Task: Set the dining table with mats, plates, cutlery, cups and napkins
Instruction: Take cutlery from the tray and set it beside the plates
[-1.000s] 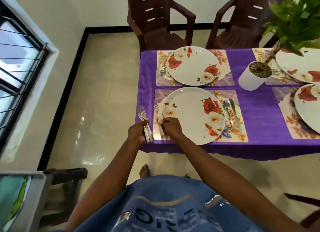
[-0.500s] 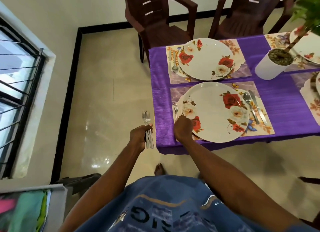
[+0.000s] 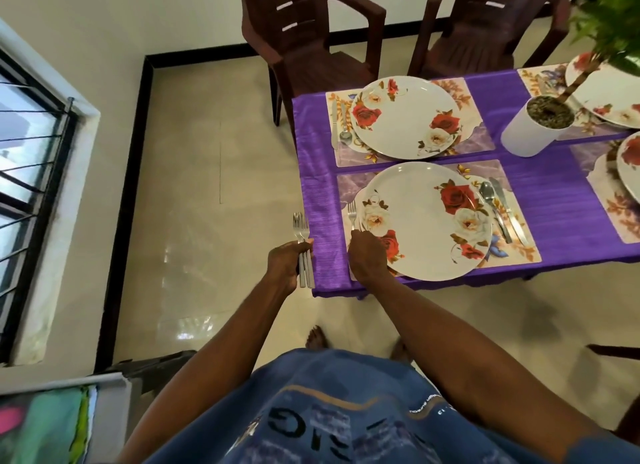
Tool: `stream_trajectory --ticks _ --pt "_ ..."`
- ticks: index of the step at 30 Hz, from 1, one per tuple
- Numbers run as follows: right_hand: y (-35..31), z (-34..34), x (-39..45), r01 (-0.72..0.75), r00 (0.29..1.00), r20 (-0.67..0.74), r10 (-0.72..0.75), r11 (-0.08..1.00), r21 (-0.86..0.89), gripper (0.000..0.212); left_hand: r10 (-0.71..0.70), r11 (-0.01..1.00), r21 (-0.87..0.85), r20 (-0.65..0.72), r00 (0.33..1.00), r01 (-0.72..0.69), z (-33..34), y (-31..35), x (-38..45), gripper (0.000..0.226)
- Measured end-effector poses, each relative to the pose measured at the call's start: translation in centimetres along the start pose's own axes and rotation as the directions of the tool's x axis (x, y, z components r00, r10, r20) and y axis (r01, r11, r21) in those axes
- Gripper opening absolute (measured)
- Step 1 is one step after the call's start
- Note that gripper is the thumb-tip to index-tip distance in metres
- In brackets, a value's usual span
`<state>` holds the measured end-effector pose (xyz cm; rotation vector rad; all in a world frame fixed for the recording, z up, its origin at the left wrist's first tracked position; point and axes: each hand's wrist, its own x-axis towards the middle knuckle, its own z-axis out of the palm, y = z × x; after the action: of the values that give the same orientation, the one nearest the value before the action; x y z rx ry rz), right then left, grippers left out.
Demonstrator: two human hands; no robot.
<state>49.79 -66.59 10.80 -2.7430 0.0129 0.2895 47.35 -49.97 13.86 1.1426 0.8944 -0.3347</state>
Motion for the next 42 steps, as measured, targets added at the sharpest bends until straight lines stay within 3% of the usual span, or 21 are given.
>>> stream_trajectory --ticks 3,6,10,12,16,24,30,38,42 --pt "0.6 -0.6 -0.1 0.006 0.999 -0.049 -0.001 0.995 0.095 0.022 -0.004 0.999 0.04 0.043 0.999 0.002 0.7 -0.1 0.0 0.021" --pt "2.0 -1.6 -0.1 -0.102 0.981 -0.126 0.146 0.949 0.299 0.02 -0.027 0.998 0.065 0.102 0.994 0.02 2.1 -0.4 -0.3 0.02" --pt "5.3 -4.3 -0.2 -0.241 0.952 -0.001 0.307 0.751 0.614 0.019 -0.016 0.988 0.151 0.155 0.988 -0.008 5.9 -1.3 -1.1 0.019" --pt "7.4 -6.2 -0.7 -0.251 0.954 0.085 0.288 0.609 0.753 0.015 -0.01 0.984 0.176 0.195 0.981 -0.025 8.8 -2.1 -1.9 0.014" --pt "13.0 -10.4 -1.8 -0.253 0.96 0.163 0.226 0.465 0.848 0.015 0.0 0.987 0.156 0.241 0.971 -0.038 16.6 -4.9 -3.3 0.013" --pt "28.7 -17.4 -4.6 -0.317 0.941 0.201 0.27 0.505 0.803 0.012 0.019 0.998 0.058 0.251 0.968 -0.035 33.8 -12.2 -6.0 0.02" --pt "36.4 -21.2 -4.1 -0.34 0.932 0.2 0.302 0.537 0.772 0.002 0.039 0.987 0.139 0.257 0.966 -0.077 42.8 -14.1 -7.3 0.018" --pt "46.7 -24.9 1.0 -0.377 0.883 0.163 0.439 0.459 0.805 0.006 -0.02 0.994 0.105 0.301 0.953 -0.012 51.5 -14.4 -4.3 0.006" --pt "52.1 -25.9 4.9 -0.421 0.85 0.07 0.523 0.593 0.686 0.019 -0.031 0.995 0.104 0.293 0.956 0.001 55.5 -14.5 -2.8 0.008"
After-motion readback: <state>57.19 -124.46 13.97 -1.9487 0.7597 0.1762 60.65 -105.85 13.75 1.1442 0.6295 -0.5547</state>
